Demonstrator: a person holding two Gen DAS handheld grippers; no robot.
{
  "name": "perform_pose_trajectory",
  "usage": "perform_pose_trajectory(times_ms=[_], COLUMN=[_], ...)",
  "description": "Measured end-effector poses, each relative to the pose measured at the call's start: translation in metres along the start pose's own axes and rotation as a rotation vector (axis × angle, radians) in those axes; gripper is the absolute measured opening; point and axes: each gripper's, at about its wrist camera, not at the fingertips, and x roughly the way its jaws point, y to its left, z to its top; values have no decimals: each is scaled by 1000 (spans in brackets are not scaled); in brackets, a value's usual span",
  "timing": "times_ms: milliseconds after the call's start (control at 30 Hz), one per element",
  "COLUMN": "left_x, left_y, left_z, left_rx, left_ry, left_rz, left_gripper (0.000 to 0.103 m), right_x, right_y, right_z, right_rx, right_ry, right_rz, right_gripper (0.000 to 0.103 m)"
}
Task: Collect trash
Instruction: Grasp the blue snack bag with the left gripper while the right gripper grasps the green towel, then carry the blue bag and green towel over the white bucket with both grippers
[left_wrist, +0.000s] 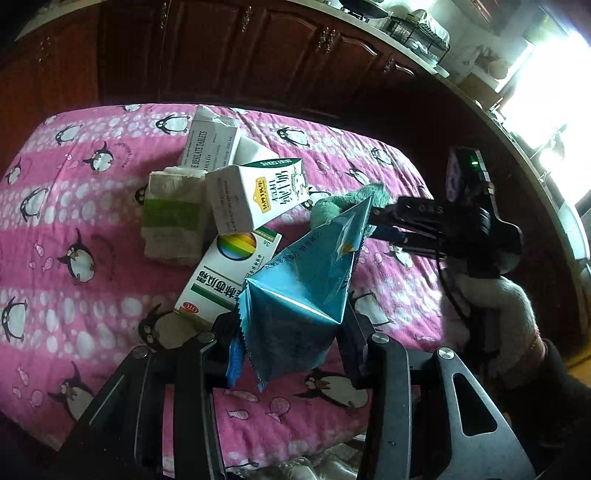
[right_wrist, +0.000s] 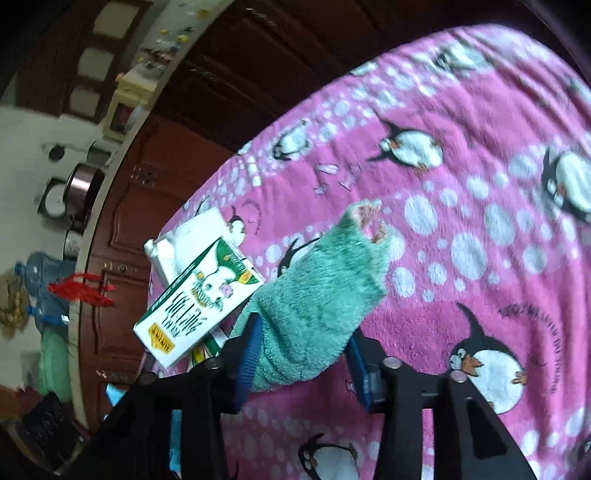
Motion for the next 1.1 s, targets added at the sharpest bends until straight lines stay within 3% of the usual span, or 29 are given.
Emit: perform_pose_trajectory(times_ms=[100, 300, 567, 1100], left_x=[1, 5, 14, 31], left_y=[-6, -25, -63, -151], left_z=[3, 12, 26, 48], left_rx=[5, 22, 83, 236], left_ry=[-7, -25, -38, -29], left_rz=[-12, -31, -60, -97], left_gripper=[40, 40, 40, 40], right_x=[-25, -79, -149, -234], right_y=[11, 5, -25, -90], right_z=[-5, -14, -29, -49], right_rx=[-104, -160, -139, -62], right_ry=[-39, -117, -208, -310], right_rz=[-38, -73, -116, -214], right_gripper=[32, 32, 32, 32])
